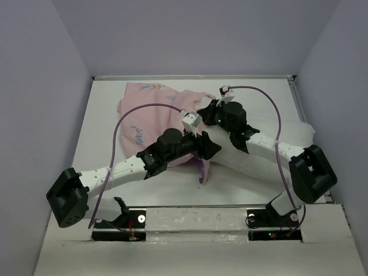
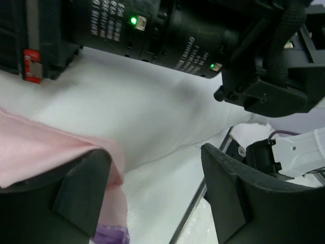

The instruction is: Put the pillow into the pillowcase

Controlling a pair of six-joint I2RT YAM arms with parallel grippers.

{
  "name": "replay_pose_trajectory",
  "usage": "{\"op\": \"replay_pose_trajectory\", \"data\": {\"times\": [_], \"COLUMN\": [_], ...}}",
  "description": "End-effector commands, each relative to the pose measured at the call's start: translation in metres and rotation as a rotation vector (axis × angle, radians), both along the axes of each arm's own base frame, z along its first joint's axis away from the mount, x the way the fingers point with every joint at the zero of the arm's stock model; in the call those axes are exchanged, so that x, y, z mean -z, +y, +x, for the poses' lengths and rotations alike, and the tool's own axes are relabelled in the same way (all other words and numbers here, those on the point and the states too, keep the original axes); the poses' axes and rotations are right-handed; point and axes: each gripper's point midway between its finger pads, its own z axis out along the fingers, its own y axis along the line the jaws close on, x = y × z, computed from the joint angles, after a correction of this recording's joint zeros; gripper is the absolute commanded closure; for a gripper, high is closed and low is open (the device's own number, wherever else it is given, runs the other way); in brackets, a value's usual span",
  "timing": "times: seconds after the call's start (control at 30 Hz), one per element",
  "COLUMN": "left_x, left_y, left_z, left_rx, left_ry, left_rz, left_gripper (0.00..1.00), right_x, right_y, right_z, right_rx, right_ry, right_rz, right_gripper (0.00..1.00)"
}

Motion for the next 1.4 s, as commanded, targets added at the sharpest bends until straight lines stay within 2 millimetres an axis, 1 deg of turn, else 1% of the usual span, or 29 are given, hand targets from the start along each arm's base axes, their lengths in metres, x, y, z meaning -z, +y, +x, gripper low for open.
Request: {"op": "replay_pose_trajectory", "data": {"times": [0.0,0.03,0.07,0.1,0.13,0.2,0.23,0.27,0.3,0.33,0.37,0.43,0.47,0.5,0.7,0.77,0.87,0.9,0.97,1.0,1.03,1.07,1.1,1.17,1.2,1.27,1.3,1.33,1.37], "left_x": [-0.068,-0.08,-0.099,-0.108,-0.123,-0.136,-0.141,-0.14,-0.134,-0.129,-0.124,-0.104,-0.097,-0.084,-0.05,-0.051,-0.041,-0.034,-0.032,-0.031,-0.033,-0.037,-0.044,-0.061,-0.072,-0.097,-0.107,-0.124,-0.132], "left_y": [0.017,0.023,0.032,0.037,0.04,0.045,0.049,0.053,0.057,0.07,0.074,0.087,0.091,0.093,0.075,0.073,0.07,0.069,0.067,0.066,0.064,0.06,0.057,0.05,0.048,0.032,0.025,0.019,0.01], "left_z": [0.008,0.008,0.008,0.01,0.007,0.007,0.009,0.015,0.025,0.042,0.049,0.074,0.081,0.092,0.113,0.12,0.132,0.137,0.141,0.143,0.142,0.143,0.14,0.137,0.134,0.122,0.114,0.108,0.098], "left_rx": [-0.078,-0.091,-0.103,-0.116,-0.094,-0.075,-0.091,-0.124,-0.167,-0.253,-0.277,-0.37,-0.402,-0.43,-0.412,-0.429,-0.449,-0.458,-0.46,-0.463,-0.457,-0.455,-0.436,-0.417,-0.402,-0.329,-0.286,-0.263,-0.229], "left_ry": [-0.155,-0.174,-0.199,-0.206,-0.208,-0.198,-0.197,-0.193,-0.181,-0.165,-0.153,-0.126,-0.119,-0.111,-0.101,-0.115,-0.12,-0.117,-0.119,-0.119,-0.122,-0.138,-0.144,-0.172,-0.185,-0.21,-0.218,-0.233,-0.241], "left_rz": [0.003,0.004,-0.014,-0.018,-0.032,-0.053,-0.049,-0.038,-0.014,0.017,0.033,0.131,0.17,0.229,0.325,0.334,0.377,0.399,0.407,0.402,0.39,0.356,0.322,0.25,0.213,0.12,0.09,0.05,0.028], "left_gripper": [0.14,0.13,0.12,0.11,0.11,0.1,0.11,0.18,0.22,0.26,0.3,0.35,0.36,0.36,0.32,0.32,0.32,0.35,0.44,0.59,0.67,0.73,0.83,0.92,0.94,0.97,0.99,1.0,1.0], "right_x": [-0.05,-0.037,-0.035,-0.034,-0.037,-0.027,-0.029,-0.028,-0.028,-0.031,-0.032,-0.034,-0.035,-0.036,-0.033,-0.033,-0.034,-0.034,-0.034,-0.034,-0.032,-0.032,-0.029,-0.028,-0.027,-0.032,-0.031,-0.041,-0.042], "right_y": [-0.008,-0.007,-0.008,-0.009,-0.012,-0.013,-0.013,-0.013,-0.014,-0.015,-0.014,-0.014,-0.014,-0.014,-0.011,-0.011,-0.011,-0.011,-0.01,-0.009,-0.008,-0.007,-0.004,0.003,0.007,0.015,0.023,0.027,0.033], "right_z": [-0.015,-0.024,-0.029,-0.033,-0.037,-0.043,-0.046,-0.047,-0.049,-0.051,-0.054,-0.056,-0.057,-0.058,-0.06,-0.061,-0.062,-0.063,-0.064,-0.066,-0.066,-0.066,-0.068,-0.074,-0.076,-0.081,-0.088,-0.091,-0.099], "right_rx": [0.001,-0.032,-0.045,-0.049,-0.047,-0.064,-0.074,-0.075,-0.076,-0.078,-0.09,-0.1,-0.103,-0.106,-0.127,-0.132,-0.135,-0.14,-0.147,-0.156,-0.162,-0.166,-0.184,-0.22,-0.244,-0.28,-0.324,-0.354,-0.39], "right_ry": [-0.135,-0.115,-0.115,-0.116,-0.126,-0.112,-0.116,-0.112,-0.112,-0.118,-0.12,-0.119,-0.121,-0.123,-0.114,-0.114,-0.116,-0.115,-0.112,-0.111,-0.108,-0.107,-0.099,-0.096,-0.091,-0.107,-0.103,-0.137,-0.134], "right_rz": [0.107,0.098,0.1,0.104,0.112,0.102,0.104,0.105,0.105,0.109,0.109,0.105,0.102,0.104,0.104,0.107,0.108,0.108,0.111,0.113,0.112,0.113,0.113,0.128,0.133,0.146,0.154,0.181,0.204], "right_gripper": [1.0,1.0,1.0,1.0,1.0,1.0,1.0,1.0,1.0,1.0,1.0,1.0,1.0,1.0,1.0,1.0,1.0,1.0,1.0,1.0,1.0,1.0,1.0,1.0,1.0,1.0,1.0,1.0,1.0]}}
